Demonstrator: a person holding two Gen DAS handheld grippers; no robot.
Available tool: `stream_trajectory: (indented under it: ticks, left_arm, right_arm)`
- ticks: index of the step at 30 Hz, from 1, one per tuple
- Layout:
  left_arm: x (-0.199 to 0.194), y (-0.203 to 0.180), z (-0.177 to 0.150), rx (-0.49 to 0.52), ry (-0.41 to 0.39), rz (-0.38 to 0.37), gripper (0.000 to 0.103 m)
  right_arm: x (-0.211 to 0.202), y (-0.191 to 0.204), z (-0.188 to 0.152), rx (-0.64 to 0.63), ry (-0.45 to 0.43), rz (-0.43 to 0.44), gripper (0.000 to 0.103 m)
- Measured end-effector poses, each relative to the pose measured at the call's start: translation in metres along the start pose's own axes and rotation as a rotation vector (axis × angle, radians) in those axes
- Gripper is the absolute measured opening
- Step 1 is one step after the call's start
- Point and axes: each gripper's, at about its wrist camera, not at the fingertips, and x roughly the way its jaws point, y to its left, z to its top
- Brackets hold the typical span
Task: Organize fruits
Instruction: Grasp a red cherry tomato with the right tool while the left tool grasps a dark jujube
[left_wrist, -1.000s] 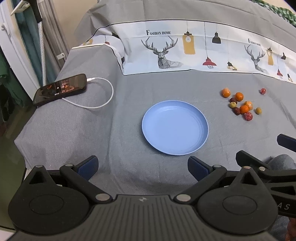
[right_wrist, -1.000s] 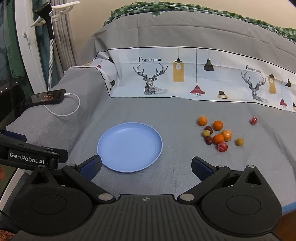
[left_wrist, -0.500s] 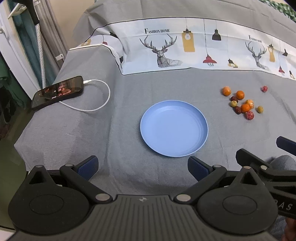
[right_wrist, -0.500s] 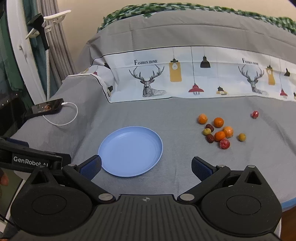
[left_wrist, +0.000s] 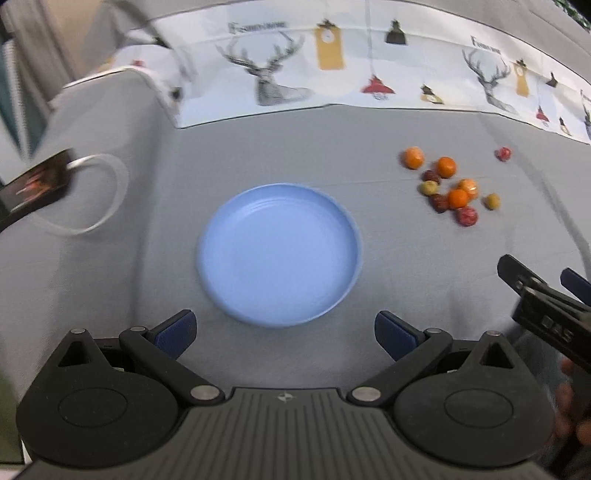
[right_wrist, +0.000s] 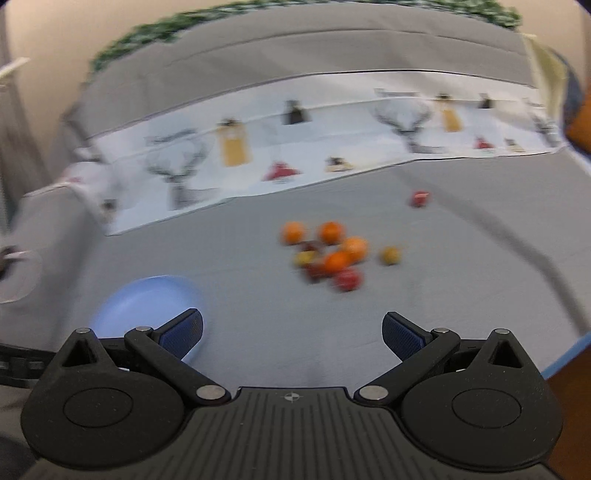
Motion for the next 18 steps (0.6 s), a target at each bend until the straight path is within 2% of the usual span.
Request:
stream_trajectory:
  ticks: [2,5,9,11,12,14,15,16,17,18]
  left_arm:
    - [0.016,-0.016,0.018,0.025,0.014,-0.018,0.103]
    - [0.039,-0.035,0.045,0.045,0.028,-0.011,0.103]
    - [0.067,-0.054,0.074,0.059,0.020,0.007,0.103]
    - [0.084,-0.063,0.086,0.066,0.027,0.002,0.103]
    - [0.093,-0.069,0.092,0.068,0.033,-0.008,0.103]
    - [0.114,-0.083,0.103,0.067,0.047,-0.034,0.103]
    - [0.121,-0.089,0.106,0.068,0.050,-0.053,0.103]
    - [0.132,-0.099,0.111,0.070,0.052,-0.075,0.103]
    - [0.140,-0.107,0.114,0.077,0.051,-0.094,0.103]
    - [0.151,-0.118,0.118,0.090,0.048,-0.119,0.103]
  right_arm:
    - [0.032,-0.017,0.004,-0.023,0.016,-0.057,0.102]
    - [0.091,-0.041,0.009,-0.029,0.066,-0.096,0.102]
    - [0.168,-0.047,0.009,-0.102,0.124,-0.146,0.102]
    - [0.197,-0.051,0.005,-0.128,0.143,-0.172,0.101]
    - [0.207,-0.053,0.004,-0.130,0.155,-0.178,0.097]
    - [0.211,-0.063,0.004,-0.096,0.117,-0.147,0.095]
    - [0.212,-0.064,0.005,-0.100,0.108,-0.145,0.086]
    - [0.211,-0.063,0.006,-0.121,0.086,-0.133,0.060]
    - [0.210,-0.061,0.006,-0.151,0.069,-0.114,0.040]
    - [0.208,-0.060,0.007,-0.171,0.065,-0.112,0.029]
